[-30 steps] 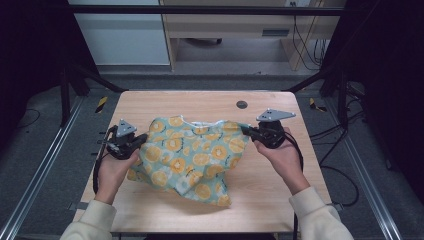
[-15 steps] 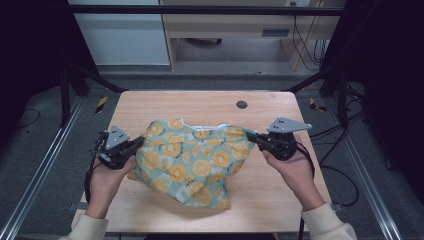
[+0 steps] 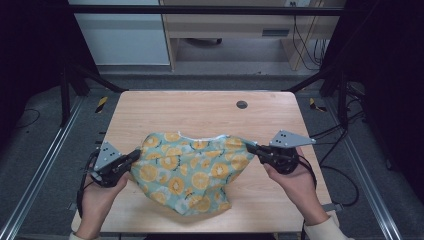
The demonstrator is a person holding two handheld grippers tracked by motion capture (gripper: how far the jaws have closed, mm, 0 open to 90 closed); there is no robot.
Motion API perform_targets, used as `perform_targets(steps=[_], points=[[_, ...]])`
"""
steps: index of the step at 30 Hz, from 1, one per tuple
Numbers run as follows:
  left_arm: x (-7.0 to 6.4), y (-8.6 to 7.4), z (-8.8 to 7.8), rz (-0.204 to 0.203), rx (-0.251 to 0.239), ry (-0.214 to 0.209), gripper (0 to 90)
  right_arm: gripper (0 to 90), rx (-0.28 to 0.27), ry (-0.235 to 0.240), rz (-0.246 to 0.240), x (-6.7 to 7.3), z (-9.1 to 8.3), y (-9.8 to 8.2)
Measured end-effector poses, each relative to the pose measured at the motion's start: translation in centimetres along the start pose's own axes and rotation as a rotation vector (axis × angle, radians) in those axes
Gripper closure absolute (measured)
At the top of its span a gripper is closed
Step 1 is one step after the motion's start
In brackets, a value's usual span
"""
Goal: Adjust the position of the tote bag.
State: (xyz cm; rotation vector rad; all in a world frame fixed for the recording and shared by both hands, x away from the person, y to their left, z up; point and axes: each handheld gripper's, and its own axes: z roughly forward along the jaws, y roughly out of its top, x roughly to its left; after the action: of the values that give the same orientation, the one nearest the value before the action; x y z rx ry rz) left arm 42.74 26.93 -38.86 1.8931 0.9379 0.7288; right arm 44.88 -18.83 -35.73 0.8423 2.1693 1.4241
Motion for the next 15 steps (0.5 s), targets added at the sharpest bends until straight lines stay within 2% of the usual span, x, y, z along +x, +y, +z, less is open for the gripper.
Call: perform_targets(steps=[8,15], points=[[-0.7,-1.5,-0.2,0.005,0.022,-0.028,90.0,90.0,0.004,0.017,0.006,0.4,-0.4,-1.3],[-1.1,-1.8,-0.6,0.01,0.016,-0.034,90.0,90.0,0.001,0.024,0.013,0.6,-0.6,-2.0]])
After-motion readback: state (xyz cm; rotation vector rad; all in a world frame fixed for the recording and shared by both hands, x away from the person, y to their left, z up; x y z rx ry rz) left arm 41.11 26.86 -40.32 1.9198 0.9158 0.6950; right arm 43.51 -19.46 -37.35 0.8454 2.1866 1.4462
